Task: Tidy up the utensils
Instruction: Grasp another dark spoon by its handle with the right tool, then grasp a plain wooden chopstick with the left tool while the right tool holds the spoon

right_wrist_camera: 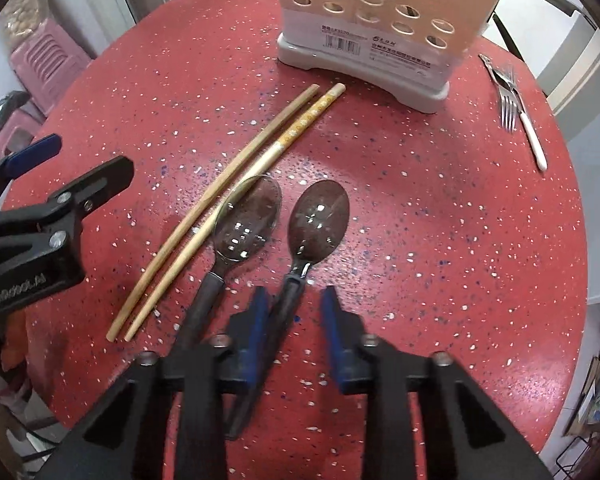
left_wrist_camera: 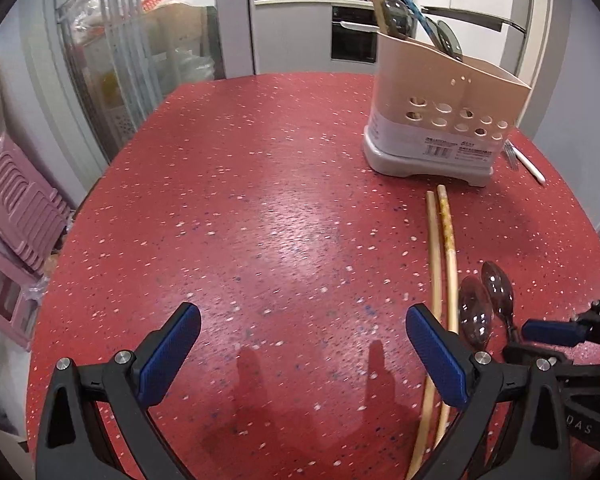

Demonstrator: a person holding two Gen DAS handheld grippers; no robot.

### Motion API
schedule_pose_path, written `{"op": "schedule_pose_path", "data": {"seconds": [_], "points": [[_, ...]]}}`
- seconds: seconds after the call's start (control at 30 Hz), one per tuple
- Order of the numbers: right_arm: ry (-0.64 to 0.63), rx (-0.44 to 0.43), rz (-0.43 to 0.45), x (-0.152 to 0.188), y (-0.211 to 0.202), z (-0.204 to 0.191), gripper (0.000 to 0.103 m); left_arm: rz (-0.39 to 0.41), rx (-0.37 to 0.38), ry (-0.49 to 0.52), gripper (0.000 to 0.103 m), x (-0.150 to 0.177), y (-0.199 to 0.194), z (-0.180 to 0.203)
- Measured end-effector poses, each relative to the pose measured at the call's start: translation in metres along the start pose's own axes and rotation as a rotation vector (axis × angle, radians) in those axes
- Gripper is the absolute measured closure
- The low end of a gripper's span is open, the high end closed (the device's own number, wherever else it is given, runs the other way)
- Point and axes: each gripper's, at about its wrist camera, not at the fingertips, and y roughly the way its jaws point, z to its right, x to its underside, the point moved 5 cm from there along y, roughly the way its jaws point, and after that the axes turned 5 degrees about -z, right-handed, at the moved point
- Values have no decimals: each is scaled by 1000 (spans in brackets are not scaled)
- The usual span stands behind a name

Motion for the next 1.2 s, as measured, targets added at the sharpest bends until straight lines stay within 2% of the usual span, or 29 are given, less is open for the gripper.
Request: {"op": "schedule_pose_path", "data": {"seconds": [0.07,0.23,0.37,0.6,0.87,0.93,1.1,1.2], "points": [[4,-19,-6,3,-3,9,90,-10,22,15,0,-5,3,8],[10,-40,-1,13,-4,23,90,-51,69,98,0,-15,14,34],[10,-51,9,15,-4,23,90,-87,39,149,0,-20,27,46],[1,-72,15,21,-7,36,90,-135,34,165,0,-23,40,54],[-34,-38,18,21,-9,42,90,-158,27,174,0,-29,51,54],[-33,-32,9,20,-9,46,89,-165,30,187,0,-34,53,57],[-20,-55,-20,10,-7,48,78,-185,52,229,0,-41,53,67],[-35,-39,-24,5,-8,44,77,-214,103,232,12,-42,52,71]]}}
